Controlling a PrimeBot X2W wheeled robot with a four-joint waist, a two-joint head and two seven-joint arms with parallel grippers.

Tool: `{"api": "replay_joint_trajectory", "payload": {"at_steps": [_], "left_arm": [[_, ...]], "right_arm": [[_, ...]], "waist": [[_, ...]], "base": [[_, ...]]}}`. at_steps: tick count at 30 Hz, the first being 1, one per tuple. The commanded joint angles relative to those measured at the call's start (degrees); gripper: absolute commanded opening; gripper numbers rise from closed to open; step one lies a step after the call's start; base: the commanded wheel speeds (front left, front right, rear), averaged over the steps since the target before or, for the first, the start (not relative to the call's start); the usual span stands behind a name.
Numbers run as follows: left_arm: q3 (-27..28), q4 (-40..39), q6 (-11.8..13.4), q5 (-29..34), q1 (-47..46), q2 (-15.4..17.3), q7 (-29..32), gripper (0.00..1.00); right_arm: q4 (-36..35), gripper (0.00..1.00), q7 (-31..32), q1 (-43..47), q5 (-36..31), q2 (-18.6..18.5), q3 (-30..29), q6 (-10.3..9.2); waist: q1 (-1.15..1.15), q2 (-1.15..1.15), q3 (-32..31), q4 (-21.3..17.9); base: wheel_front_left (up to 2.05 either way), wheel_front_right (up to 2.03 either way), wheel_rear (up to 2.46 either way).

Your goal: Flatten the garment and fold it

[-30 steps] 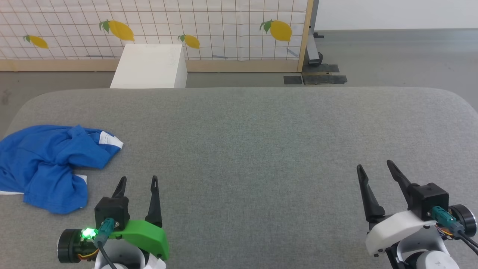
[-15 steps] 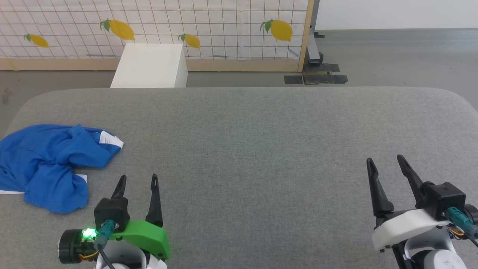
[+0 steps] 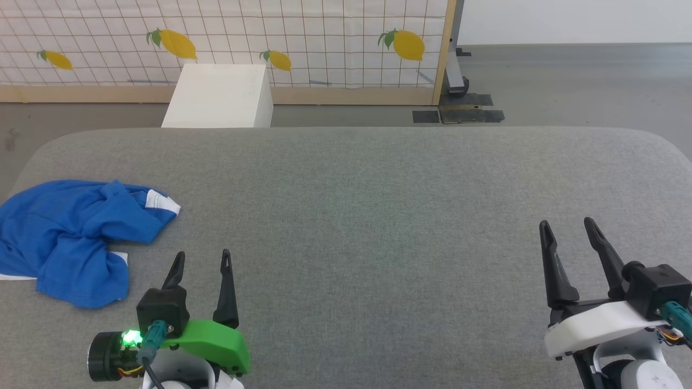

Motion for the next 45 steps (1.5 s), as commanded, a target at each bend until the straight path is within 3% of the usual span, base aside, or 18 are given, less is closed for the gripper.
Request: {"api": "replay_joint_trajectory", "payload": {"at_steps": [1,45], "left_arm": [[-0.09,0.25,0.39,-0.67,-0.69,-0.09,-0.61,1.0],[-2.12,0.69,4.01,-1.4,-0.81,-0.18,-5.8,1.0]], "right_arm": [[-0.54,1.0,-0.66,0.8,0.64,0.04,-0.21,-0.03],[-0.55,1.0,-5.88,3.02,4.49,0.09,-1.05,-0.06]], "waist": [[0.0,0.0,-0.04,0.02],[0.0,0.0,-0.64,0.78]], "base": [[0.0,0.0,0.0],[0.0,0.0,0.0]]}}
